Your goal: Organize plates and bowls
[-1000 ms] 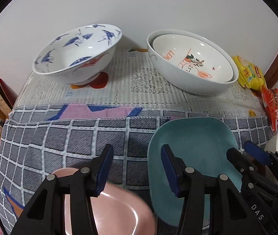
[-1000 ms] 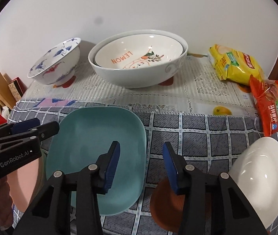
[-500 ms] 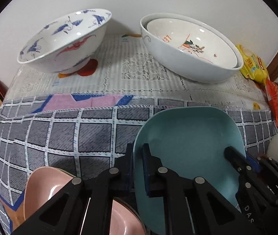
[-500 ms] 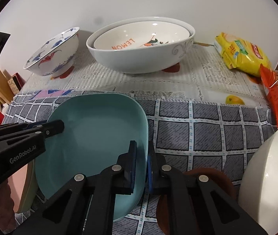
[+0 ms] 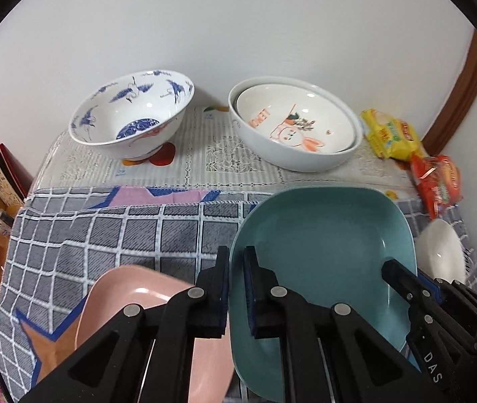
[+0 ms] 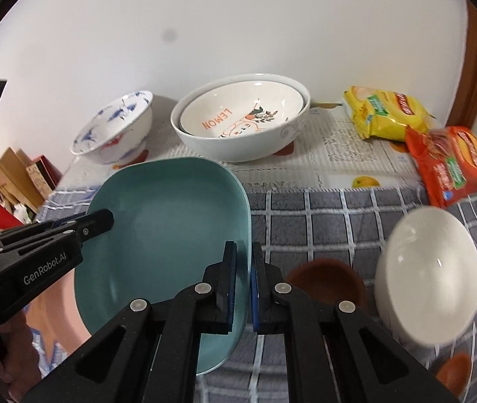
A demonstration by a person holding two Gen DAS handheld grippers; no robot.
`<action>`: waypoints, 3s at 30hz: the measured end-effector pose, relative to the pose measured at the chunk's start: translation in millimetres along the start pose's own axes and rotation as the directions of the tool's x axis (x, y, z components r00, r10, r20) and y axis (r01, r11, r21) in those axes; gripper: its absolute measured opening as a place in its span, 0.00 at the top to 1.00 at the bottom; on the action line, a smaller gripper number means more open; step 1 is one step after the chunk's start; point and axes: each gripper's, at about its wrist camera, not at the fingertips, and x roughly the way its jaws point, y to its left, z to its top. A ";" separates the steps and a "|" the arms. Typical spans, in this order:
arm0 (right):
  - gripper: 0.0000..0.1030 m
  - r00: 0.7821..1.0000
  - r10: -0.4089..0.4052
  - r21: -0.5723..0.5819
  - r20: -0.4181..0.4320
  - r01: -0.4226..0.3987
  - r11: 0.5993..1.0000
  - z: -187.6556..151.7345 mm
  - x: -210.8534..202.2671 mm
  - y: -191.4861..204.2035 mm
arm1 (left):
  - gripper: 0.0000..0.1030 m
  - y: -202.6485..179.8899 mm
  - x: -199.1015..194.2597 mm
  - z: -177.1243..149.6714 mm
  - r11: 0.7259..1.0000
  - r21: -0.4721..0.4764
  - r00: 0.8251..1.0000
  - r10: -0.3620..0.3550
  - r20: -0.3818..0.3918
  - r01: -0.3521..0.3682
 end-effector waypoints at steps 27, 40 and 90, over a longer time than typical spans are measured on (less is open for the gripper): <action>0.95 0.995 -0.025 0.085 0.094 0.017 0.996 -71.5 -126.4 26.9 | 0.92 -1.8 -113.4 -69.1 0.999 0.037 0.995 -0.042 0.086 0.039; 0.95 0.993 -0.029 0.100 0.113 0.018 0.995 -84.9 -147.6 31.5 | 0.92 -2.0 -128.8 -80.4 0.998 0.049 0.994 -0.050 0.098 0.046; 0.95 0.998 -0.033 0.060 0.061 0.029 0.998 -85.7 -113.1 73.4 | 0.92 53.3 -99.8 -84.1 0.997 -0.025 0.997 -0.065 0.046 0.067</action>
